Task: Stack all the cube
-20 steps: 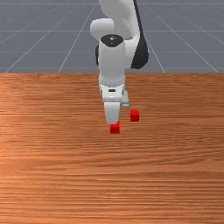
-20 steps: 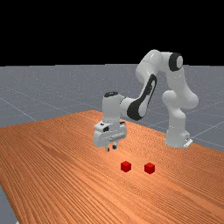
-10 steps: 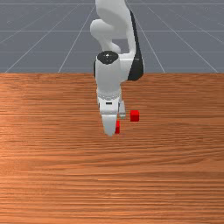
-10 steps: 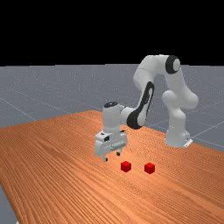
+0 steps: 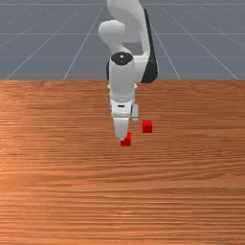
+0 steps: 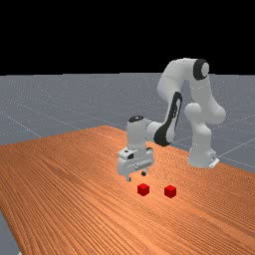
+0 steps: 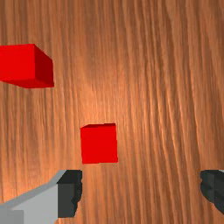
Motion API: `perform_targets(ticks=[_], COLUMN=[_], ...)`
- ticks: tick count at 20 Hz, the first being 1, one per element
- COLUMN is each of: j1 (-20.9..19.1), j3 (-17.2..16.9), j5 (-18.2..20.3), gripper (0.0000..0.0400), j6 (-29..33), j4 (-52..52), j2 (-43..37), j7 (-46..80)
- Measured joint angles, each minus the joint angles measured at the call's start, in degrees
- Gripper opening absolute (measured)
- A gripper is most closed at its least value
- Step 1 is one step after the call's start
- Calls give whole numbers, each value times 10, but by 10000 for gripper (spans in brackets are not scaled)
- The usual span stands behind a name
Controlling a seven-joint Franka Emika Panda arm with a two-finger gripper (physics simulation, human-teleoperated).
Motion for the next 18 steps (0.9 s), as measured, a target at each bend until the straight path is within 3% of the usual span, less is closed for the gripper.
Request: perform_targets(ticks=[7,13,18], j1=[26,29,28], j3=[12,10,13], j5=[-5,-5,-7], gripper=[400,400,400], j6=[-29,43,44], j4=[34,31,29], j2=[34,82,81], j7=[17,23,15])
